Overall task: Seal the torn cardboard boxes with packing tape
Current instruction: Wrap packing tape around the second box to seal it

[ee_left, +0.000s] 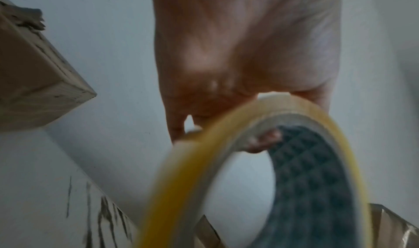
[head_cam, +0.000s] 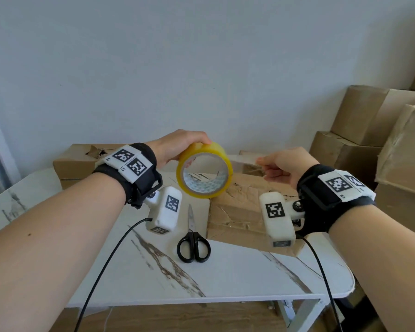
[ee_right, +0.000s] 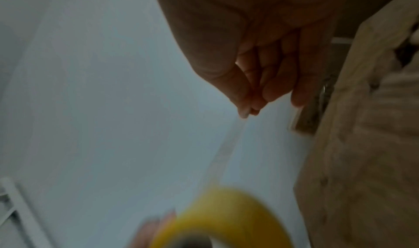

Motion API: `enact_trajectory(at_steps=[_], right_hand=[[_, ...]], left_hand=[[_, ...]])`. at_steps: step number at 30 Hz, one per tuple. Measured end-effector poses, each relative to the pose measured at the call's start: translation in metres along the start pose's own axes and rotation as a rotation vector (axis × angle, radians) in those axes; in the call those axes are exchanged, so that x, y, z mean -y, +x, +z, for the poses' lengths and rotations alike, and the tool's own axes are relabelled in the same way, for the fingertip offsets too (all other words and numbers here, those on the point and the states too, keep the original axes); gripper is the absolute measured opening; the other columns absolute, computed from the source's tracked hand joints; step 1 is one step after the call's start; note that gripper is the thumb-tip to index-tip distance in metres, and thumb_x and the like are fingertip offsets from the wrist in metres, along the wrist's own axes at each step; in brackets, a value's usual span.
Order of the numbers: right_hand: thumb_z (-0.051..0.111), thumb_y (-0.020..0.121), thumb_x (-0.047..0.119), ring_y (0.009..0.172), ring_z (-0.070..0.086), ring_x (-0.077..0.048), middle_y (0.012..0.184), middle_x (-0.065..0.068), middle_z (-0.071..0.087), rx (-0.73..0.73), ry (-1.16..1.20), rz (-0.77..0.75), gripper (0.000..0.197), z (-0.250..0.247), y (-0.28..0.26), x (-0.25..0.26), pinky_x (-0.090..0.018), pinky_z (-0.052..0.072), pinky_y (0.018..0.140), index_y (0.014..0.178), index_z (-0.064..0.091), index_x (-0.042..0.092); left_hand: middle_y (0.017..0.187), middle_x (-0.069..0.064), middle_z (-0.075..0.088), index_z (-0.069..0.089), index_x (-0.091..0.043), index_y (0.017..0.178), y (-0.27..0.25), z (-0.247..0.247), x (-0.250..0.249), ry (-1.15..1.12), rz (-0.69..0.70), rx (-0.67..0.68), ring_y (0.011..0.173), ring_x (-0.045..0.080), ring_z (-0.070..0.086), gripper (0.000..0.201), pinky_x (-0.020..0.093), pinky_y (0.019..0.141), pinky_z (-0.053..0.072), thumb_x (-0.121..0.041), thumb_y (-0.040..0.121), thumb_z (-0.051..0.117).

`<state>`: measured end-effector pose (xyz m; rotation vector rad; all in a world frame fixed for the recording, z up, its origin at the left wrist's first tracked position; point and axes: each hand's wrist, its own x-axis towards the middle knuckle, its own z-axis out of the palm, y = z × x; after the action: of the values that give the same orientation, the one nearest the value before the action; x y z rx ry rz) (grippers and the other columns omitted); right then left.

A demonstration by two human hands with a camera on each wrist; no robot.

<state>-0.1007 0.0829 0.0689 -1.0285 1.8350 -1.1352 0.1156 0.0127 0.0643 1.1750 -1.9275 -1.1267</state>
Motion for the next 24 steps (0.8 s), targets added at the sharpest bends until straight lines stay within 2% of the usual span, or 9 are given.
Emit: enact_trajectory(at_steps=[3,7,11,13,15,18,19,21,24], right_hand=[[0.064,0.087,0.004,0.044,0.040,-0.009,0.045,0.000,0.055,-0.098,0.028,0.023,0.011,-0.031,0.002,-0.013,-0.017,0.044,0.046,0.077,0.059,0.004],[0.062,0.090,0.009,0.051,0.037,-0.011,0.057,0.000,0.050,-0.059,0.045,0.109,0.020,-0.050,0.001,-0.038,-0.021,0.036,0.057,0.071,0.055,0.007],[0.059,0.092,0.008,0.048,0.032,-0.010,0.042,0.004,0.045,-0.048,0.113,0.157,0.024,-0.061,0.003,-0.048,-0.018,0.030,0.050,0.069,0.051,0.009],[0.061,0.090,0.008,0.047,0.035,-0.010,0.039,0.004,0.048,-0.078,0.112,0.167,0.017,-0.065,0.003,-0.049,-0.018,0.033,0.050,0.074,0.054,0.007],[0.062,0.089,0.007,0.047,0.036,-0.010,0.039,0.003,0.051,-0.100,0.126,0.168,0.015,-0.068,0.004,-0.048,-0.018,0.036,0.051,0.076,0.056,0.004],[0.061,0.090,0.007,0.051,0.036,-0.011,0.052,-0.001,0.048,-0.129,0.139,0.167,0.021,-0.079,0.006,-0.047,-0.019,0.038,0.058,0.071,0.052,0.004],[0.061,0.090,0.008,0.052,0.037,-0.012,0.057,-0.002,0.048,-0.141,0.125,0.166,0.021,-0.082,0.008,-0.048,-0.019,0.043,0.064,0.071,0.053,0.005],[0.064,0.088,0.009,0.053,0.041,-0.013,0.063,-0.003,0.050,-0.179,0.091,0.174,0.016,-0.088,0.011,-0.055,-0.025,0.049,0.076,0.075,0.056,0.004],[0.066,0.086,0.007,0.053,0.044,-0.013,0.064,-0.005,0.053,-0.216,0.084,0.204,0.011,-0.091,0.016,-0.069,-0.030,0.051,0.076,0.079,0.060,0.002]], left_hand=[[0.041,-0.005,0.041,0.058,-0.008,0.074,0.005,-0.009,0.008,0.102,-0.027,-0.051,0.038,0.010,0.039,0.039,0.029,0.066,0.042,-0.046,0.071,0.067],[0.054,0.001,0.046,0.047,-0.013,0.060,0.009,0.000,0.009,0.254,-0.061,-0.053,0.051,0.015,0.044,0.043,0.027,0.061,0.036,-0.045,0.082,0.066],[0.055,0.000,0.050,0.051,-0.017,0.059,0.013,0.008,0.006,0.225,-0.050,0.004,0.053,0.015,0.047,0.038,0.027,0.062,0.038,-0.045,0.079,0.067],[0.050,-0.001,0.050,0.051,-0.018,0.059,0.013,0.006,0.006,0.068,-0.058,0.056,0.050,0.016,0.046,0.030,0.029,0.062,0.040,-0.044,0.066,0.064],[0.051,0.000,0.049,0.052,-0.017,0.058,0.014,0.004,0.006,0.018,-0.067,0.060,0.049,0.016,0.047,0.027,0.031,0.066,0.042,-0.041,0.062,0.064],[0.073,0.009,0.059,0.066,-0.006,0.077,0.020,-0.004,0.012,0.202,-0.092,-0.026,0.072,0.022,0.057,0.039,0.035,0.074,0.049,-0.043,0.066,0.072],[0.074,0.011,0.058,0.065,-0.003,0.077,0.022,-0.005,0.015,0.279,-0.097,-0.043,0.074,0.024,0.057,0.045,0.036,0.073,0.050,-0.045,0.063,0.073],[0.064,0.008,0.052,0.056,-0.007,0.062,0.024,-0.003,0.020,0.387,-0.105,-0.050,0.064,0.024,0.052,0.047,0.034,0.065,0.045,-0.049,0.062,0.076],[0.059,0.006,0.055,0.054,-0.012,0.056,0.029,0.007,0.021,0.477,-0.130,-0.017,0.059,0.024,0.054,0.048,0.032,0.066,0.041,-0.053,0.075,0.071]])
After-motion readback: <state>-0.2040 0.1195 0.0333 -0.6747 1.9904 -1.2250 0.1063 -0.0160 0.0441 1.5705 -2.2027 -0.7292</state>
